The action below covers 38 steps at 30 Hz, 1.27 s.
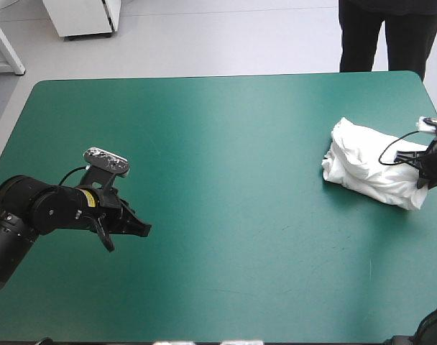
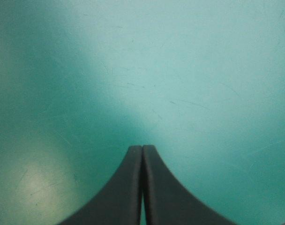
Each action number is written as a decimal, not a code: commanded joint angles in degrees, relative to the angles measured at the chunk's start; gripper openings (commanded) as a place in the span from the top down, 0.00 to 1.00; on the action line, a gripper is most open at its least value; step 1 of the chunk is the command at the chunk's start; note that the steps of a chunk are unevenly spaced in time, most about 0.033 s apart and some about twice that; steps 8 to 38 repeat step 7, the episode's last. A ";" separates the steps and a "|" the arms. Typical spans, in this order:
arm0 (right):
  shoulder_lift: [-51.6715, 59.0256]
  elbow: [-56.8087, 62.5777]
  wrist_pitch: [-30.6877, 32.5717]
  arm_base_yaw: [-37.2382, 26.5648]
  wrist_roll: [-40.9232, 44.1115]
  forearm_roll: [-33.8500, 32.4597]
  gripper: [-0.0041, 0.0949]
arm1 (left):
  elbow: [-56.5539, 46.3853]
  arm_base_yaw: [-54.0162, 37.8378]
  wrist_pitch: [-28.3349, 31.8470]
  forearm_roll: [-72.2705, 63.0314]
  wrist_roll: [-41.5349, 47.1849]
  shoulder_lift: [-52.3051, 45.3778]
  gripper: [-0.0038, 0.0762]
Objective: Fold the cloth
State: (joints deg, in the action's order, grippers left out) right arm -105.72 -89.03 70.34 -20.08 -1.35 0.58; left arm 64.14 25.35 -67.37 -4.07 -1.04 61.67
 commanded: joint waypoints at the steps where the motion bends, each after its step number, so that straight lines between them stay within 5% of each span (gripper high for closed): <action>1: 4.21 -1.38 1.26 -0.48 0.14 0.70 0.72 | 1.35 -0.11 1.83 -0.70 0.15 -1.01 0.96; 5: 7.13 -1.38 1.26 -0.58 0.39 -0.58 0.41 | 1.35 -0.11 1.83 -0.70 0.15 -1.01 0.96; 7: 8.92 -1.38 1.26 -0.58 1.35 -1.67 0.33 | 1.35 -0.11 1.83 -0.70 0.15 -1.01 0.96; 38: 8.92 -1.38 1.26 -0.58 1.35 -1.67 0.33 | 1.35 -0.11 1.83 -0.70 0.15 -1.01 0.96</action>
